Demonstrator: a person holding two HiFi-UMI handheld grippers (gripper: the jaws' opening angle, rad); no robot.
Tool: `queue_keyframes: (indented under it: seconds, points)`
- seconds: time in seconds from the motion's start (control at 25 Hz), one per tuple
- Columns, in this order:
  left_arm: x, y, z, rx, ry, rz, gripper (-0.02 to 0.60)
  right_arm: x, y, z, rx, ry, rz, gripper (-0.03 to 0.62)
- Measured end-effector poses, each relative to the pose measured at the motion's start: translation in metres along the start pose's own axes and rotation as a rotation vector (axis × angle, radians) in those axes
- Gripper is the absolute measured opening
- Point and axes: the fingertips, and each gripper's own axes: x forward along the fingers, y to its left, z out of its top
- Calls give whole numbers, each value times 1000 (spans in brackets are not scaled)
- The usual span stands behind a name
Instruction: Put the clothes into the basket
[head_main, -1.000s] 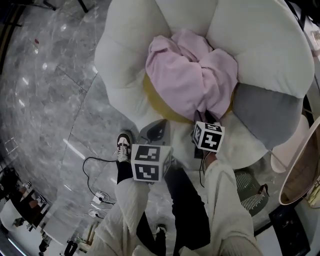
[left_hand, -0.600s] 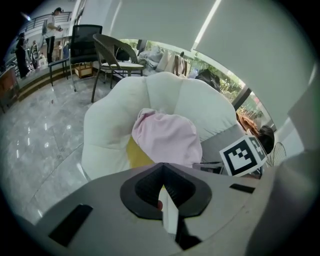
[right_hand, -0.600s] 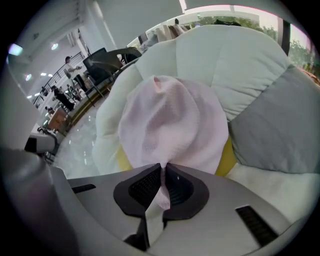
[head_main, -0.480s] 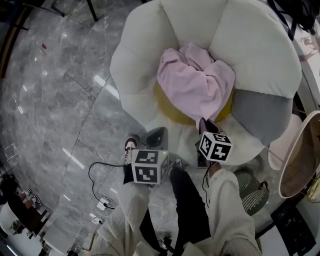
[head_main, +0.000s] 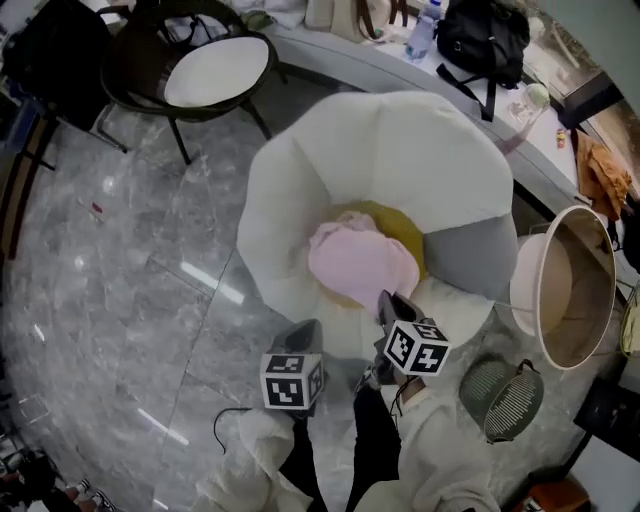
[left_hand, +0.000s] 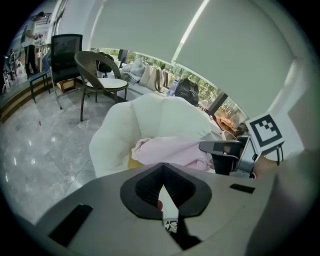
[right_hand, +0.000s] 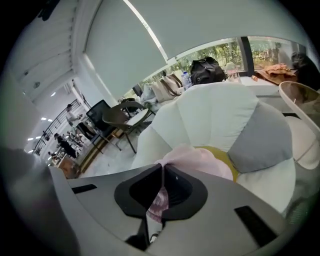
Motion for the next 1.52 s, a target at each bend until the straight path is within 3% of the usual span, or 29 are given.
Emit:
queue_keyframes:
  seconds: [0.28,0.72,1.0,1.32,1.52]
  points:
    - [-99,-8,7,-29,57,-44,-2,-99,62,0,64,12,-57,29]
    - [-173,-56,40,148,71,-205,-2,-212,112,26,173,-135,-129,29]
    - [-175,-100,47,258,82,-253,-2,-258,91,38,294,-255,-178,29]
    - [-160,-174,43,310,62,-288,-2,-308,51,54,282,-320,-200,28]
    - [-159,-251,35,375,71,-322,-2,-358,3,55,315,-333,-209,28]
